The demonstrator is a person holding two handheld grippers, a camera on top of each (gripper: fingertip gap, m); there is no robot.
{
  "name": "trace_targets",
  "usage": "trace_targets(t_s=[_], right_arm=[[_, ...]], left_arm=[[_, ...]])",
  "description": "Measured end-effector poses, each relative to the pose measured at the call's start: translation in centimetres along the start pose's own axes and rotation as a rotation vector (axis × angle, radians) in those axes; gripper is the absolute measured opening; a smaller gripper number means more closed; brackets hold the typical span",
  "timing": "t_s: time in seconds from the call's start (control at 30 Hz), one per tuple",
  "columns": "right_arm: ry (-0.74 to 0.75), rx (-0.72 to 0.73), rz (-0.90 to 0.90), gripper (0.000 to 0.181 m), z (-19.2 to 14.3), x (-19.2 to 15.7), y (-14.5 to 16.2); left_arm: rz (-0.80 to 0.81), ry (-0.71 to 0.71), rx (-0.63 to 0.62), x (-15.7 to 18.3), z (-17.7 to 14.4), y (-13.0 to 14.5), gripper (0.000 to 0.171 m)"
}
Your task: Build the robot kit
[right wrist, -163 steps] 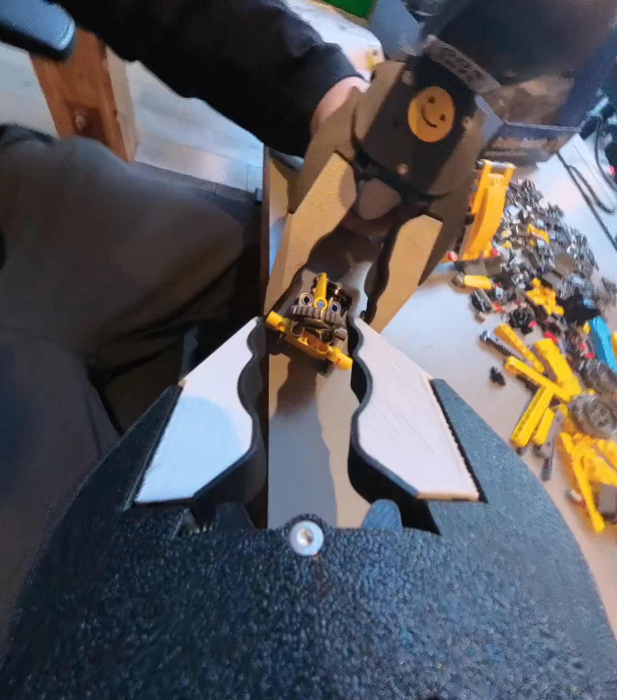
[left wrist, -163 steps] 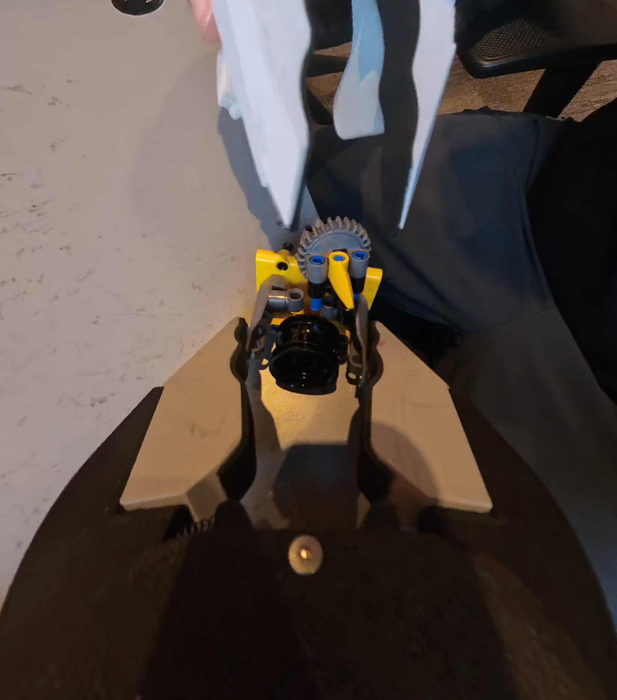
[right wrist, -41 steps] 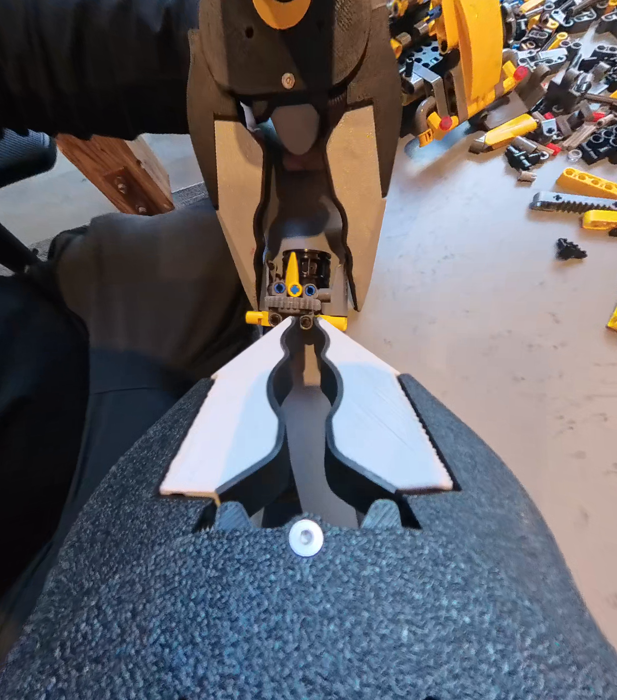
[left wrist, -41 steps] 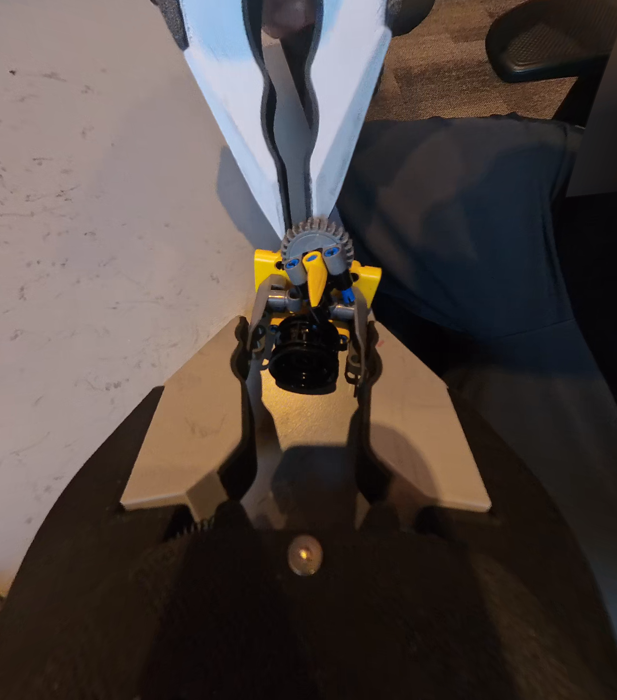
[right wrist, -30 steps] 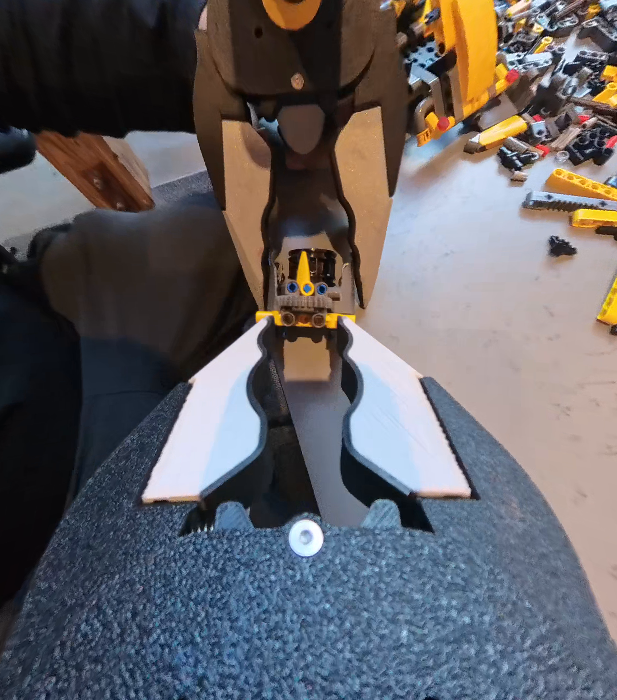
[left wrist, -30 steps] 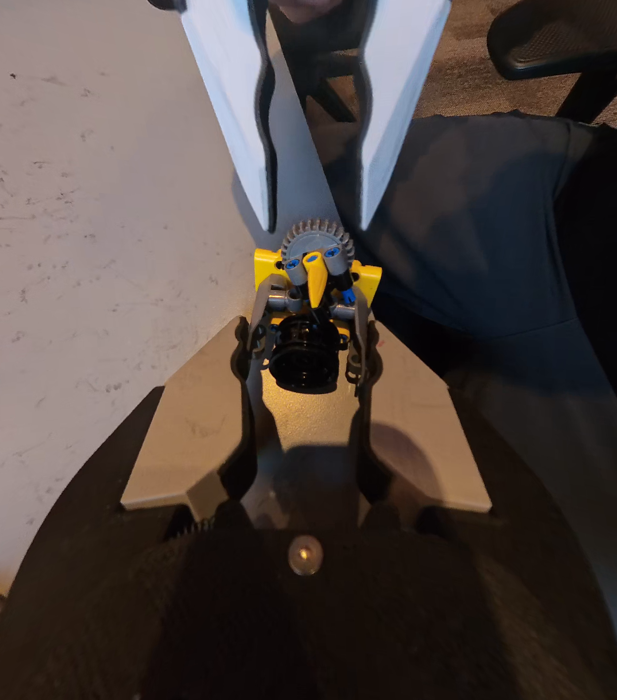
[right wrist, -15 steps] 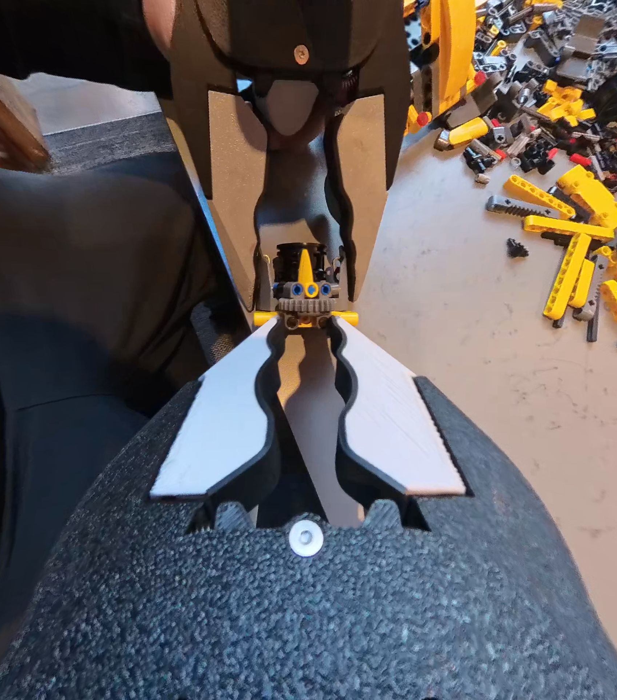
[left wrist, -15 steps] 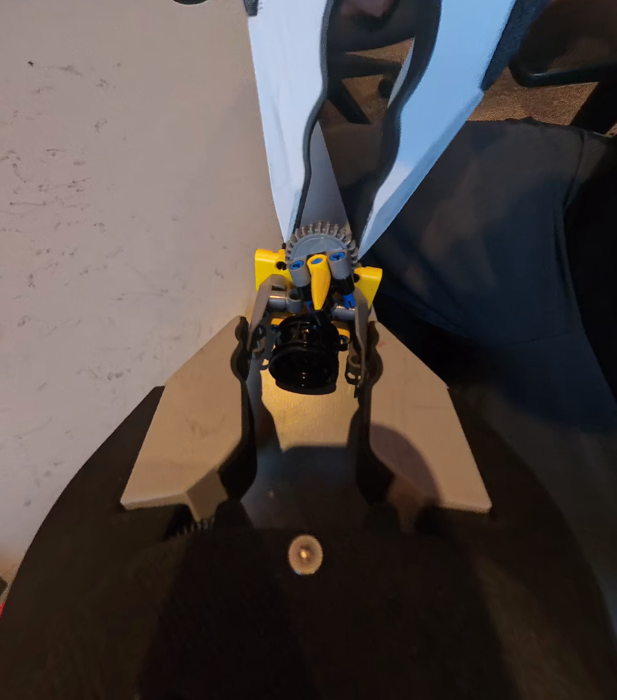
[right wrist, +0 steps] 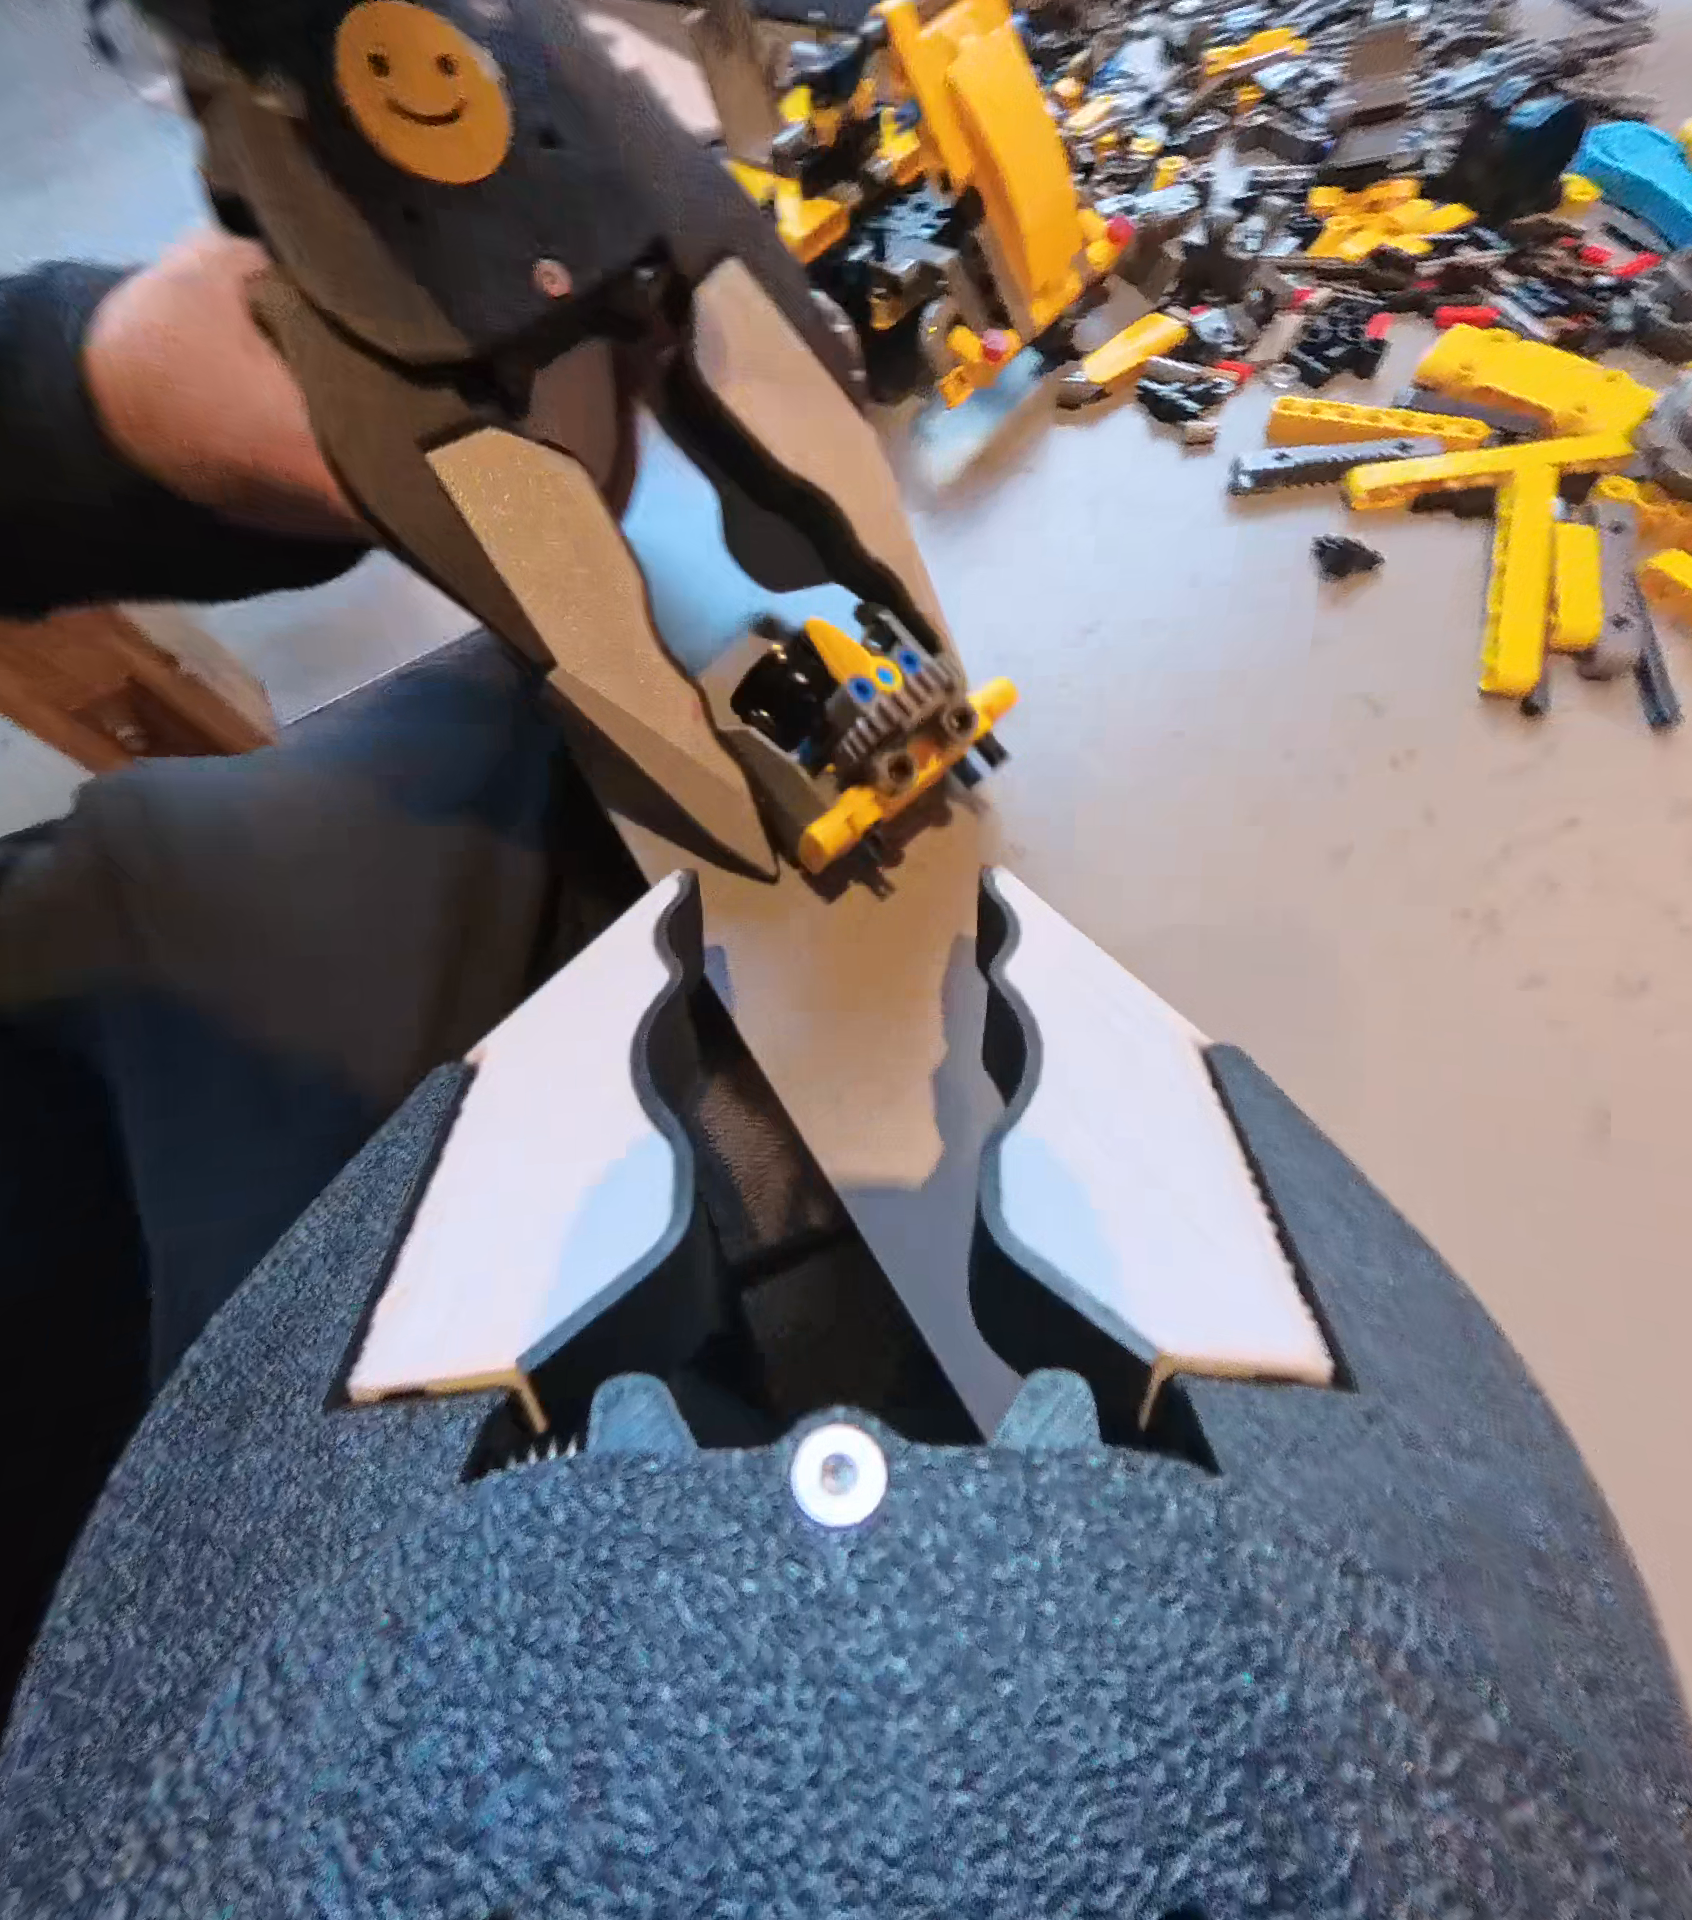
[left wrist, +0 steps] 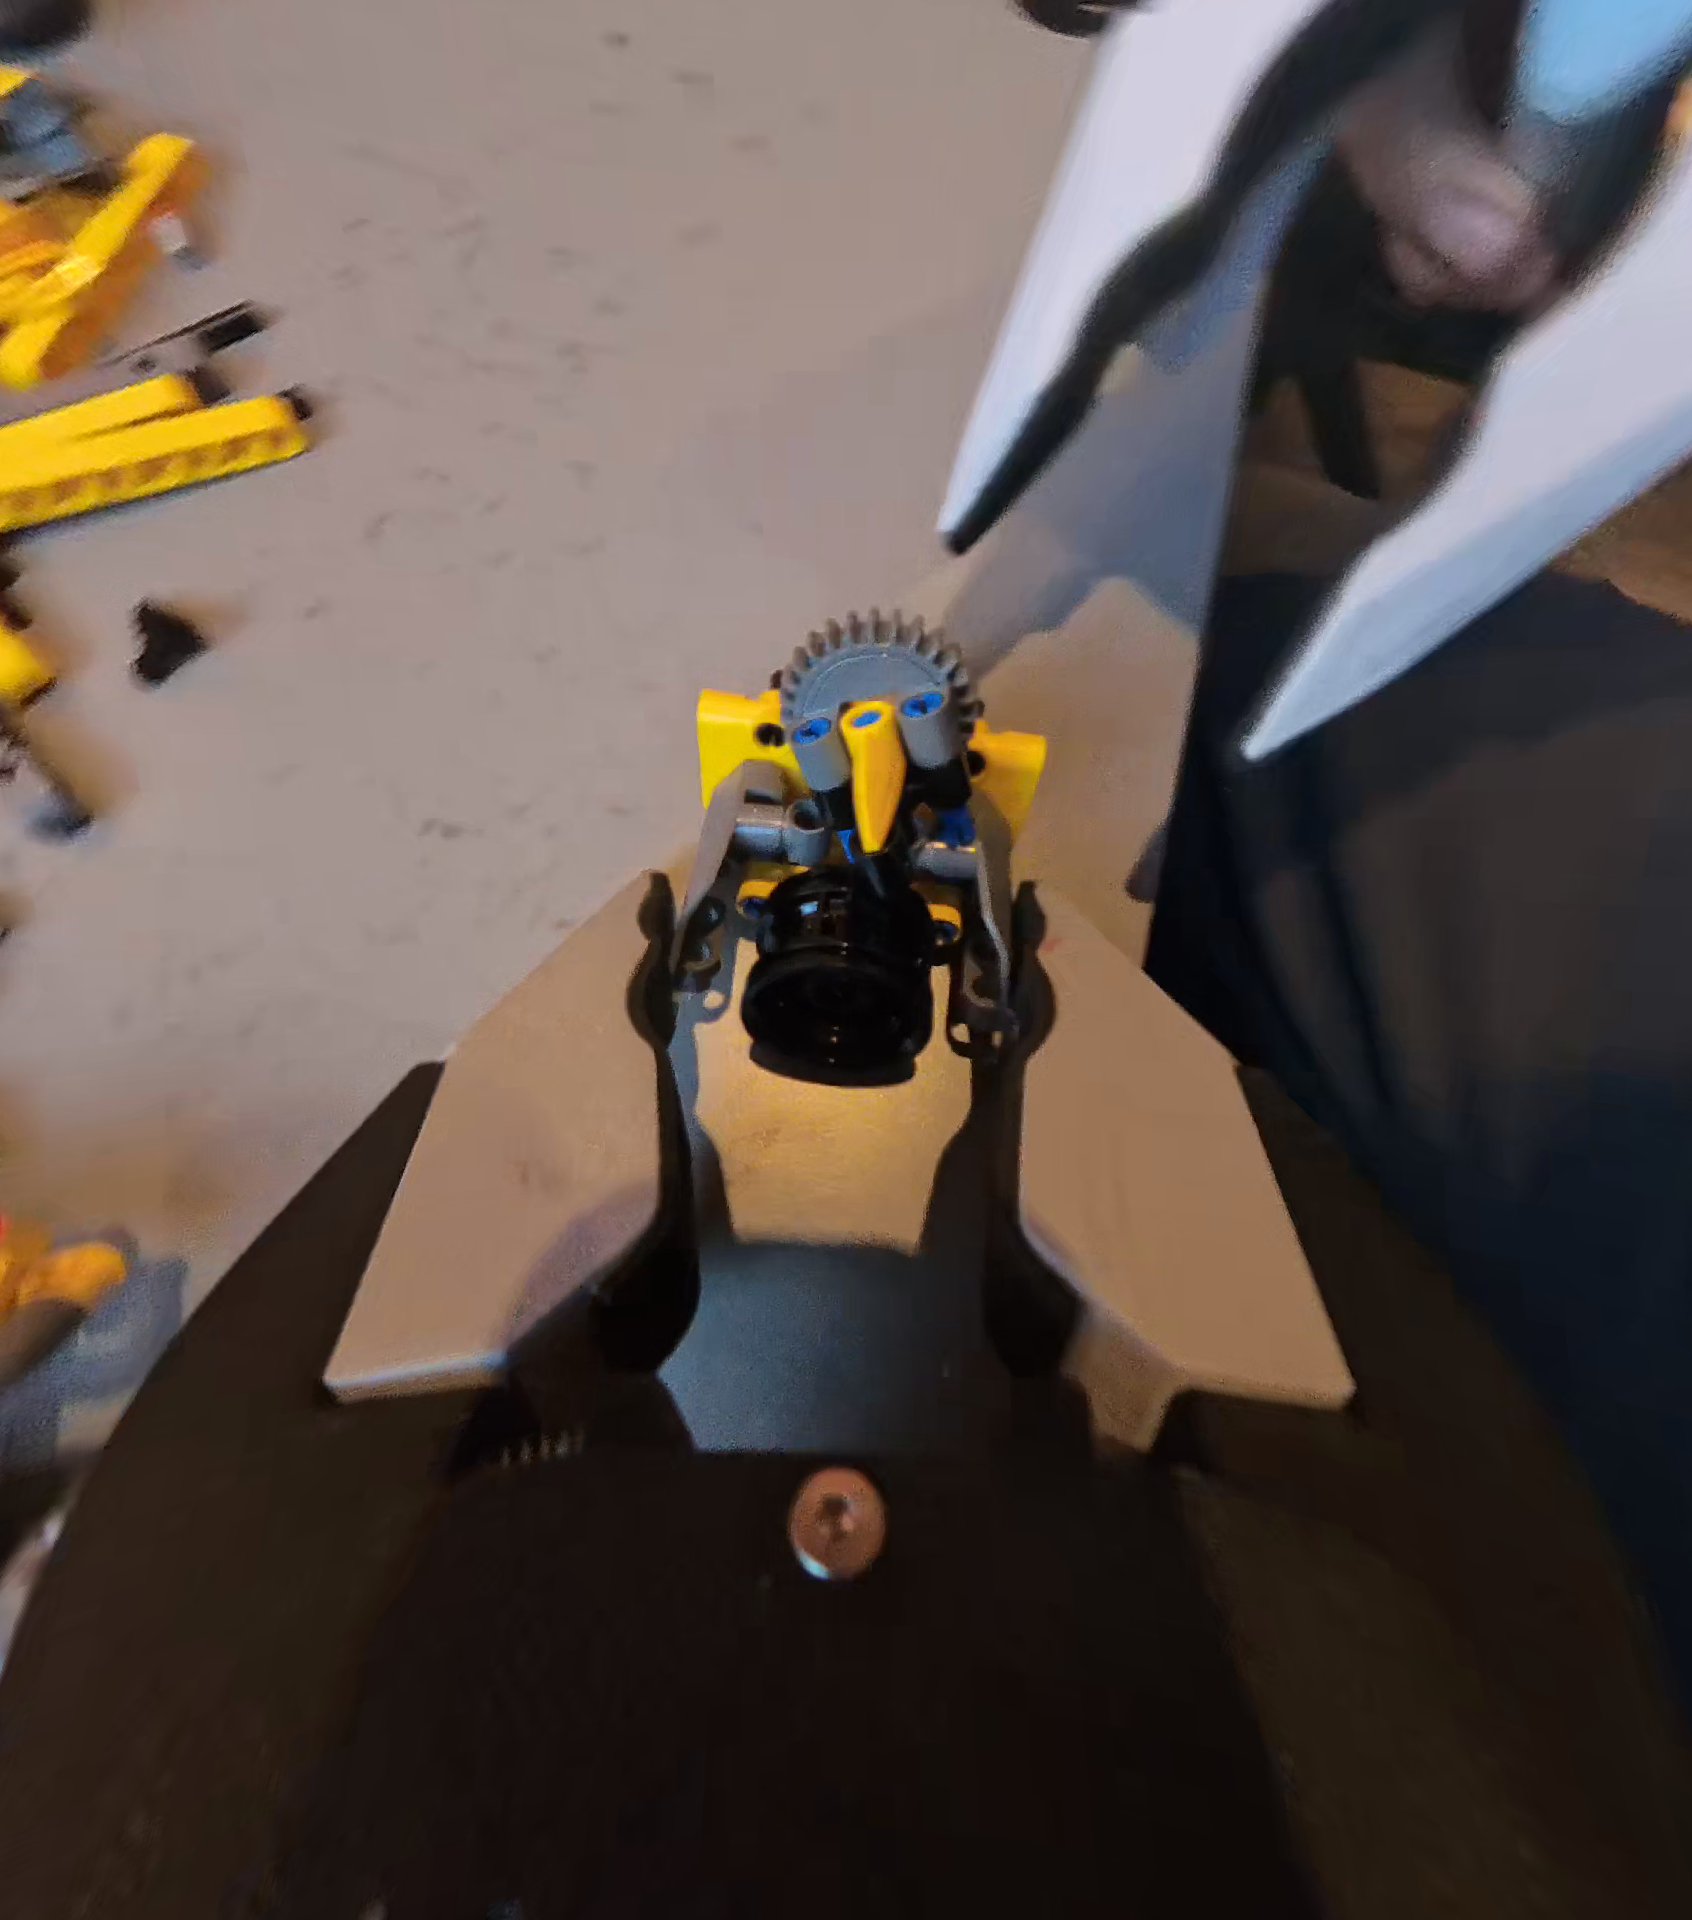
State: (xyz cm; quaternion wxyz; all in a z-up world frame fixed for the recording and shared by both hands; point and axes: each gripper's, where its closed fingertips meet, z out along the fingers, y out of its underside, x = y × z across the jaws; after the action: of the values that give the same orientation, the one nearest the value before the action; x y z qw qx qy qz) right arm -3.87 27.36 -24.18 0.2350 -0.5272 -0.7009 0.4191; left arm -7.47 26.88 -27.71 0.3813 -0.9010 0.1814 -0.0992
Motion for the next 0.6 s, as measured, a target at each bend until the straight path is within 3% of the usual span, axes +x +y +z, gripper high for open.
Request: trace_targets(t_s=[0.13,0.3,0.37,0.5,0.6], right_arm=[[0.188,0.041,-0.006,0.044,-0.2,2.0,-0.2],[0.211,0.020,-0.055,0.045,1.4,1.4,-0.7],[0.219,0.027,-0.084,0.036,1.7,1.2,-0.8],[0.217,0.035,-0.085,0.015,1.5,1.6,-0.7],[0.221,0.041,-0.058,0.022,1.0,2.2,-0.6]], left_arm=[[-0.106,-0.108,0.006,0.2,0.2,-0.2,0.065],[-0.111,-0.124,0.018,1.8,0.2,0.0,0.083],[-0.117,-0.130,0.007,2.1,-0.1,0.3,0.089],[-0.116,-0.103,0.001,3.1,-0.8,0.9,0.087],[-0.117,-0.051,0.005,3.7,-1.6,1.1,0.072]])
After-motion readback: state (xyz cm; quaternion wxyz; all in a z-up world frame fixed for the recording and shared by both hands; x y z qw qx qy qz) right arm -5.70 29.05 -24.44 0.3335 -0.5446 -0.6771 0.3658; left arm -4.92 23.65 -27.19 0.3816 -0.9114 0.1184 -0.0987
